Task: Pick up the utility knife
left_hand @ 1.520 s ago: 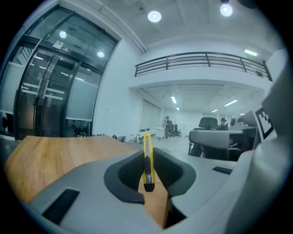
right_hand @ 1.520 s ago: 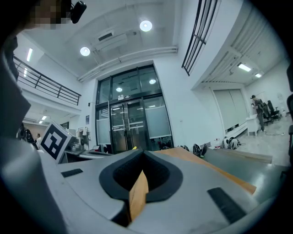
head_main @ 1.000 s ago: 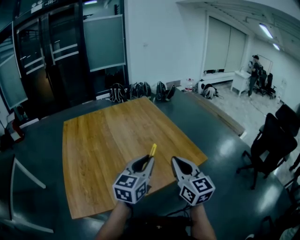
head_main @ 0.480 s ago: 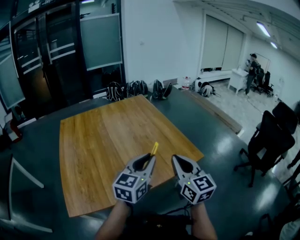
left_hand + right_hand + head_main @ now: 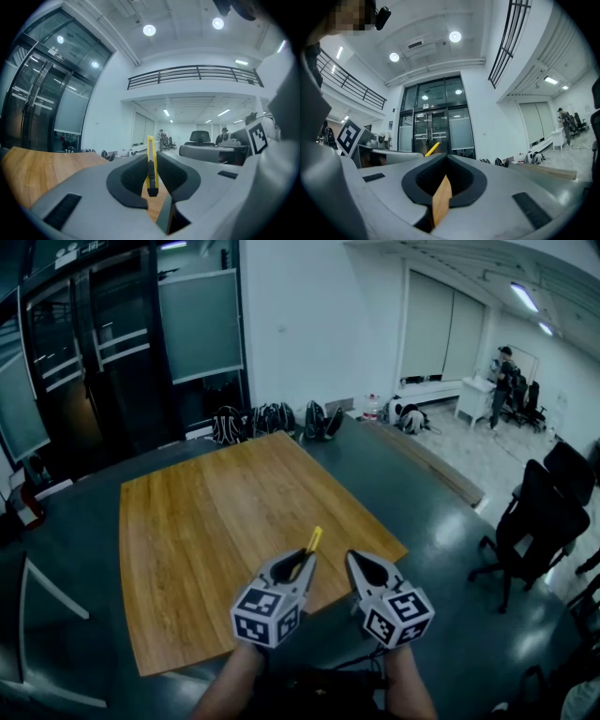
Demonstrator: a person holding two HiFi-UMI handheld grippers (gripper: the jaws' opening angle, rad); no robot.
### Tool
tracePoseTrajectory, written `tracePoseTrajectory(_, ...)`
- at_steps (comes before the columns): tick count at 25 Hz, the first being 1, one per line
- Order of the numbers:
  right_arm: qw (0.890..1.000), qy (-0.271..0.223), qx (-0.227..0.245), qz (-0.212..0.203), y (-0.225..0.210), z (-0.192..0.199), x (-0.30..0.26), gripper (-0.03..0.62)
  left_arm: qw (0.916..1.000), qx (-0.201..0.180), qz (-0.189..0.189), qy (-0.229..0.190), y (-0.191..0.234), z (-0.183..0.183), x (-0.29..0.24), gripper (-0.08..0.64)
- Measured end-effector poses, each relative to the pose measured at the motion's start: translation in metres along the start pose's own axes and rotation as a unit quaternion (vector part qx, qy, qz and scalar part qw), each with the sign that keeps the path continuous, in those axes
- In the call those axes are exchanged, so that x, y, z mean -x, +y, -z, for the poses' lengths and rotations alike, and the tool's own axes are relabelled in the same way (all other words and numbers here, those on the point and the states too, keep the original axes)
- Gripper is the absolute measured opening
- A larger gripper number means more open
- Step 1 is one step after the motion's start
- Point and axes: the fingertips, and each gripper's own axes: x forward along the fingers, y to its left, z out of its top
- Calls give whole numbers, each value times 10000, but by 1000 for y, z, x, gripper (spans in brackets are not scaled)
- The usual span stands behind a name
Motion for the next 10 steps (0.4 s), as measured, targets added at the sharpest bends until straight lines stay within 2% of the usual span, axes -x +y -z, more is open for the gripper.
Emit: tracePoseTrajectory(10, 10000, 65, -26, 18, -3, 4, 1, 11, 10000, -5, 3, -38, -4, -4, -2, 71)
